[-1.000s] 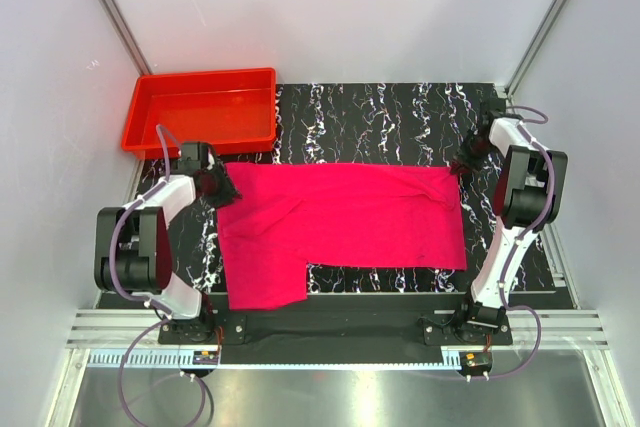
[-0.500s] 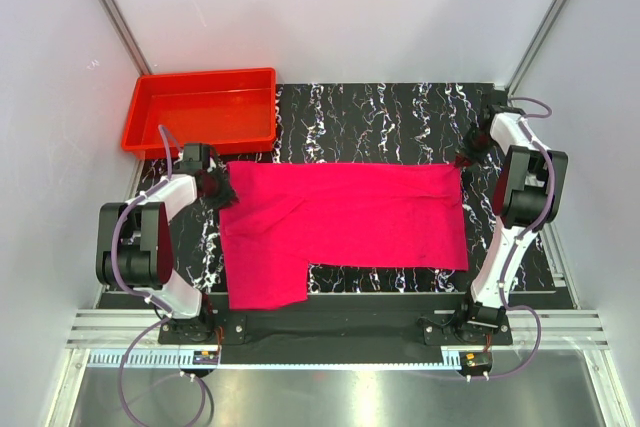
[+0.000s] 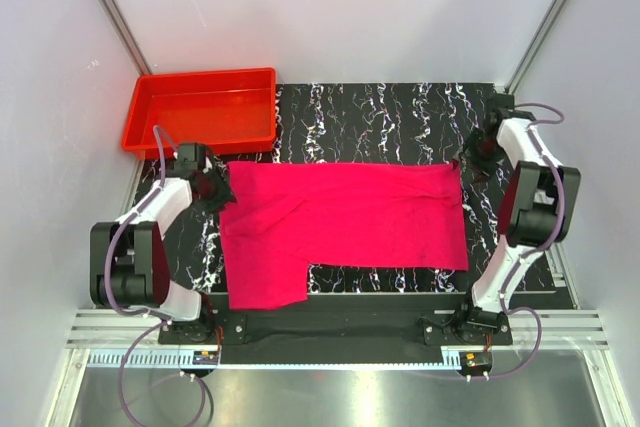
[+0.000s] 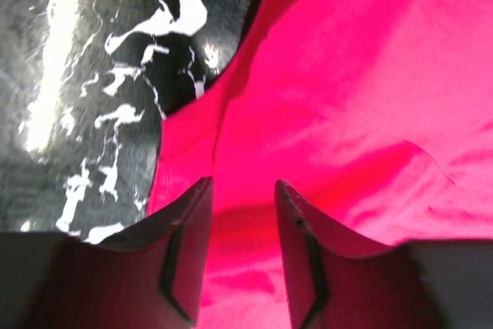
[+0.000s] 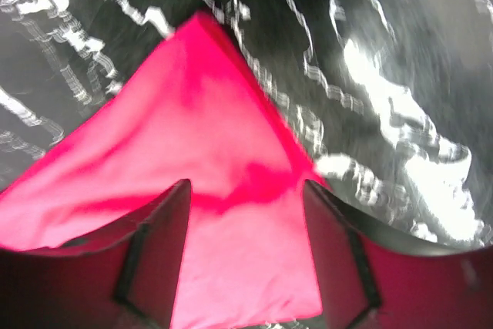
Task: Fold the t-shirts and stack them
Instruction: Fold the tshirt
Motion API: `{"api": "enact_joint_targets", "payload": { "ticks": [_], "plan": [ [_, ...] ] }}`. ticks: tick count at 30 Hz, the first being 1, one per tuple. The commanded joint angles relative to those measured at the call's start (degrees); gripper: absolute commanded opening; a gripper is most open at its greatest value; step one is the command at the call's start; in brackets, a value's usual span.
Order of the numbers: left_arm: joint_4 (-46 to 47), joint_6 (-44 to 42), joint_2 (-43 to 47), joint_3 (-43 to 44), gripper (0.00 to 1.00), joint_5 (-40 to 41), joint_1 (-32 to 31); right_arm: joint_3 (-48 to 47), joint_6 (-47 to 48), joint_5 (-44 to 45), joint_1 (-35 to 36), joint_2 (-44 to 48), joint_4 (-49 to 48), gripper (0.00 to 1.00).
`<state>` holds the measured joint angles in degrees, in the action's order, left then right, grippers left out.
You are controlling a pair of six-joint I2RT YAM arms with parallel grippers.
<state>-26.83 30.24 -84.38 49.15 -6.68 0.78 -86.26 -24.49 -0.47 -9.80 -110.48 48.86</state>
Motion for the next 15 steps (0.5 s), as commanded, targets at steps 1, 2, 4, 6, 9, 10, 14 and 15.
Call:
{"api": "enact_joint_targets", "payload": {
  "ticks": [1, 2, 4, 6, 9, 10, 14, 15],
  "plan": [
    [-3.3, -0.1, 4.5, 2.0, 0.47, -0.9, 0.0, 2.0, -8.6, 0.7, -0.3, 8.4, 4.0, 0.68],
    [-3.8, 0.6, 5.1, 2.1, 0.48, -1.8, 0.1, 3.1, -11.2, -2.2, -0.3, 8.9, 4.3, 0.69],
    [-5.6, 1.0, 5.8, 2.5, 0.50, -3.1, 0.0, 5.0, -19.4, -5.8, -0.5, 10.0, 3.6, 0.70],
    [-6.7, 1.4, 6.9, 2.9, 0.51, -4.3, 0.0, 9.3, -25.4, -9.8, -0.7, 10.9, 0.6, 0.69],
    [-7.4, 0.9, 8.4, 3.1, 0.52, -5.1, 0.0, 16.4, -35.6, -11.0, -0.8, 13.9, -5.1, 0.65],
    [-7.8, 0.5, 8.6, 3.5, 0.52, -5.2, 0.0, 19.6, -39.8, -10.6, -0.9, 15.7, -6.3, 0.62],
    [-9.2, -1.3, 9.5, 4.6, 0.52, -5.2, 0.1, 25.5, -47.6, -7.1, -1.0, 18.6, -10.4, 0.53],
    [-9.5, -1.5, 9.9, 4.6, 0.52, -5.2, 0.1, 26.2, -48.4, -6.7, -1.1, 18.8, -12.2, 0.52]
  ]
}}
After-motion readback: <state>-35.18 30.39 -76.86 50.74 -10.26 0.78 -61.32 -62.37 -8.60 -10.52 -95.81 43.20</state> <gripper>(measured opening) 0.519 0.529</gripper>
